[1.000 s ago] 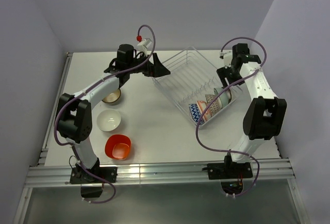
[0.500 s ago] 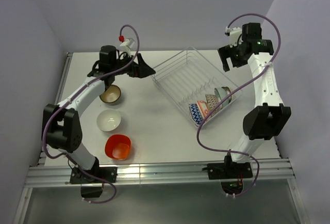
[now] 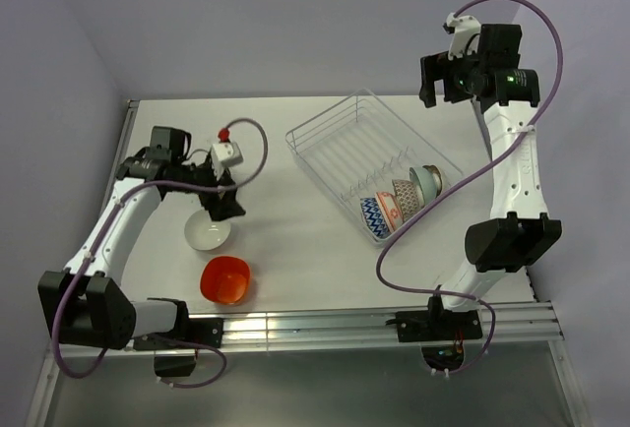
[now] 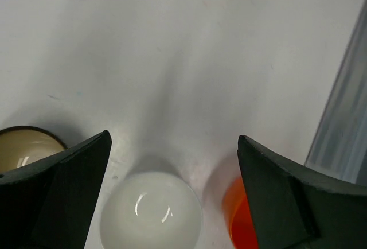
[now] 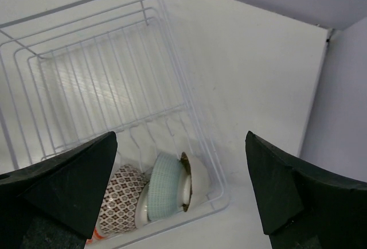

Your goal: Load the bowls into the dish rack

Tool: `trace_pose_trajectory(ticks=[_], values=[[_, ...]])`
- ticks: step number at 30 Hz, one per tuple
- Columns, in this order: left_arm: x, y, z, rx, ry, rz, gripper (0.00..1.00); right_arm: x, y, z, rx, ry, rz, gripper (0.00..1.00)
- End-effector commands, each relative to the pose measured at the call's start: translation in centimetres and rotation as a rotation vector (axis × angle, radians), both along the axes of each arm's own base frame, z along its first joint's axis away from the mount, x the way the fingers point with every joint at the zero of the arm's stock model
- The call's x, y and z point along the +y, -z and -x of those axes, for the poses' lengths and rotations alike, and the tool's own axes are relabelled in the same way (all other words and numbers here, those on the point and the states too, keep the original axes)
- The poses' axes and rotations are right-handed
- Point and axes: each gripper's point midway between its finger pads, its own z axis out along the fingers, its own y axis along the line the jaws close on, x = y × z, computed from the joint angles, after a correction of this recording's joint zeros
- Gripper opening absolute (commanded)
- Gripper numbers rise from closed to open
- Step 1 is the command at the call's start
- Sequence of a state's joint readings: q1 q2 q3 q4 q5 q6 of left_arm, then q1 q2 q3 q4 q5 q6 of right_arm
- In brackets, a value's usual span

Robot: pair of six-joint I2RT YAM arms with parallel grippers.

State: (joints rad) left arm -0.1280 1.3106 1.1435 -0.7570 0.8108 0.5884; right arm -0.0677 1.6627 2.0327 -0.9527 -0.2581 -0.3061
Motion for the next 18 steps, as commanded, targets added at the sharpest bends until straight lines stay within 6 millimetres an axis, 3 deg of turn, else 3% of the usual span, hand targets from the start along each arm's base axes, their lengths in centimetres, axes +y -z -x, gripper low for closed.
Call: trace_pose_trajectory(ticks=[1, 2, 6, 10, 18], values=[[0.8, 3.0, 7.6, -0.009, 0.344, -0.090, 0.95, 1.9, -2.2, 0.9, -0.061, -0.027, -0.097, 1.00], [1.2, 4.1, 9.3, -0.002, 0.420, -0.116, 0.95, 2.2, -1.5, 1.1, -0.037, -0.039, -0.112, 1.00], [2.2, 5.9, 11.2, -0.008, 0.538, -0.203, 0.93, 3.5, 0.7, 2.1, 0.059, -0.101, -0.152, 1.00], [2.7, 7.1, 11.1, 0.006, 0.615, -0.277, 0.90, 4.5, 2.3, 2.9, 0.144, -0.128, -0.209, 1.00], [2.0, 9.6, 12.0, 0.027, 0.739, -0.338, 0.87, 5.4, 3.7, 3.6, 0.179, -0.123, -0.283, 1.00]])
